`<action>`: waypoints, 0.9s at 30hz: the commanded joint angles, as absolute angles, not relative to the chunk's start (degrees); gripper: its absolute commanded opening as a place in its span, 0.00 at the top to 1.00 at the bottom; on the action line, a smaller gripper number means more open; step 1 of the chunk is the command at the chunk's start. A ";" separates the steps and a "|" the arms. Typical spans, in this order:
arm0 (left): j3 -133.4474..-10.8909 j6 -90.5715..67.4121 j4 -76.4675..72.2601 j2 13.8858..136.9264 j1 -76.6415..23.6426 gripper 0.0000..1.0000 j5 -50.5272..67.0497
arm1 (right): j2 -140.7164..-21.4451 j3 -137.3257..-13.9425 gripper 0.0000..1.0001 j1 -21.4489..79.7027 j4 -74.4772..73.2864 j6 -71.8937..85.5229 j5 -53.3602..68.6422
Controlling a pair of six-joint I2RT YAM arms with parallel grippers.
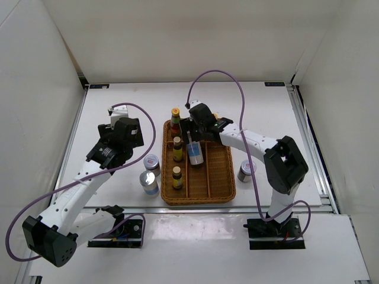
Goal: Organize the condiment bottles
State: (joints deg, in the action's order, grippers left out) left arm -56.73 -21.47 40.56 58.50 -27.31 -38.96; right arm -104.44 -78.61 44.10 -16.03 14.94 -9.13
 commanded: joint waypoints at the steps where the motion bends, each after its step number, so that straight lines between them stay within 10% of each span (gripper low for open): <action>1: -56.87 -21.53 40.87 58.10 -26.98 0.00 -38.67 | -105.38 -81.73 0.16 43.59 -15.56 14.68 -8.01; 18: -56.87 -21.53 40.87 58.10 -26.98 0.00 -38.67 | -97.30 -77.18 0.99 43.59 -10.99 15.82 -7.90; 27: -56.87 -21.53 40.87 58.10 -26.98 0.00 -38.67 | -88.16 -65.84 0.99 46.49 1.13 15.29 -14.85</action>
State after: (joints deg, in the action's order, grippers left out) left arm -56.73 -21.47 40.56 58.50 -27.31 -38.94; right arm -92.20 -67.96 45.60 -9.15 15.18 -11.70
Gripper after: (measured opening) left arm 0.991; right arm 0.647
